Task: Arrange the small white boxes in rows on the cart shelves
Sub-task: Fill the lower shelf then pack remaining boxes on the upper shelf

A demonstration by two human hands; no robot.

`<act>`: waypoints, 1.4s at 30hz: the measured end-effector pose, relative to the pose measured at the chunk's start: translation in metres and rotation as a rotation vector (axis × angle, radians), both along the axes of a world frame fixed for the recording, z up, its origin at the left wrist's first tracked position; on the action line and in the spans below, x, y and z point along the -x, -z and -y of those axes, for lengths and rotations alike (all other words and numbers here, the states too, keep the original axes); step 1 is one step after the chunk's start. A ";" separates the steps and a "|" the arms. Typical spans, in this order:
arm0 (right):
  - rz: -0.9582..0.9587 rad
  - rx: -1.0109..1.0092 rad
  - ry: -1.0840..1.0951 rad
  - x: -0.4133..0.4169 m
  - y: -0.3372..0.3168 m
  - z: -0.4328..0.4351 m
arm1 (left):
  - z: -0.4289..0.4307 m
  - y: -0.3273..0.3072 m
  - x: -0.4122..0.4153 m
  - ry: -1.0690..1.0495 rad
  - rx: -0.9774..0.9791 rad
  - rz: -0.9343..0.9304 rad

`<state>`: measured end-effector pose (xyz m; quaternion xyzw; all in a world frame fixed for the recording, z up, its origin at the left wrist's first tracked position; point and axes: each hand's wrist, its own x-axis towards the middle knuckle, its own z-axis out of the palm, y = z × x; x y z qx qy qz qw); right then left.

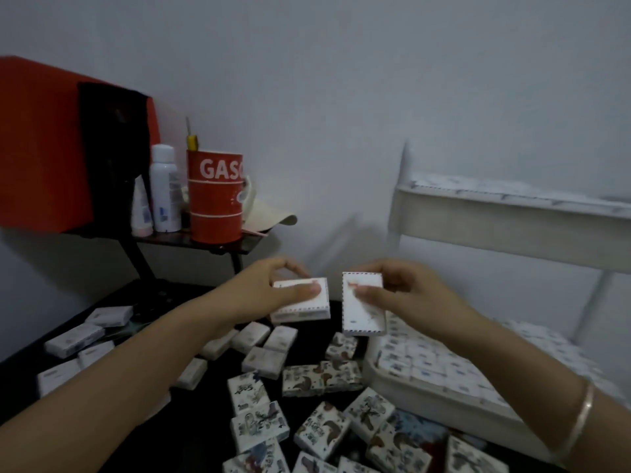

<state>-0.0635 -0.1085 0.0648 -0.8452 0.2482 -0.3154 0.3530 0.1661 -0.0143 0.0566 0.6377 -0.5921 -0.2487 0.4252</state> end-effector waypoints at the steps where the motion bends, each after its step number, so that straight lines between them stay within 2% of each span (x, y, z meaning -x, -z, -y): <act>1: 0.022 -0.011 0.013 0.014 -0.011 -0.003 | 0.002 -0.012 0.015 0.051 0.037 -0.010; 4: 0.086 0.003 0.071 0.055 -0.041 -0.012 | 0.013 -0.040 0.057 0.185 0.131 -0.103; 10: 0.140 0.056 0.284 0.124 -0.102 -0.012 | 0.045 -0.098 0.125 0.374 0.255 -0.148; 13: 0.187 0.099 0.368 0.151 -0.133 -0.005 | 0.067 -0.131 0.153 0.467 0.206 -0.256; 16: 0.314 0.166 0.429 0.174 -0.162 0.013 | 0.090 -0.160 0.174 0.528 0.143 -0.372; 19: 0.376 0.209 0.503 0.191 -0.187 0.042 | 0.117 -0.179 0.189 0.525 0.141 -0.387; 22: 0.244 0.325 0.632 0.196 -0.200 0.083 | 0.152 -0.191 0.200 0.416 0.218 -0.296; 25: -0.121 0.713 0.839 0.193 -0.203 0.124 | 0.185 -0.196 0.206 0.279 0.324 -0.151; 27: -0.311 0.836 0.885 0.187 -0.200 0.147 | 0.205 -0.197 0.206 0.212 0.395 -0.086; 31: -0.505 0.758 0.887 0.174 -0.190 0.190 | 0.244 -0.201 0.207 0.111 0.464 0.070; 36: -0.609 0.643 0.854 0.168 -0.181 0.216 | 0.283 -0.210 0.214 0.026 0.445 0.459; 39: -0.601 0.487 0.743 0.170 -0.174 0.219 | 0.300 -0.216 0.223 -0.014 0.466 0.635; 42: -0.497 0.306 0.650 0.174 -0.169 0.218 | 0.312 -0.218 0.237 -0.013 0.461 0.744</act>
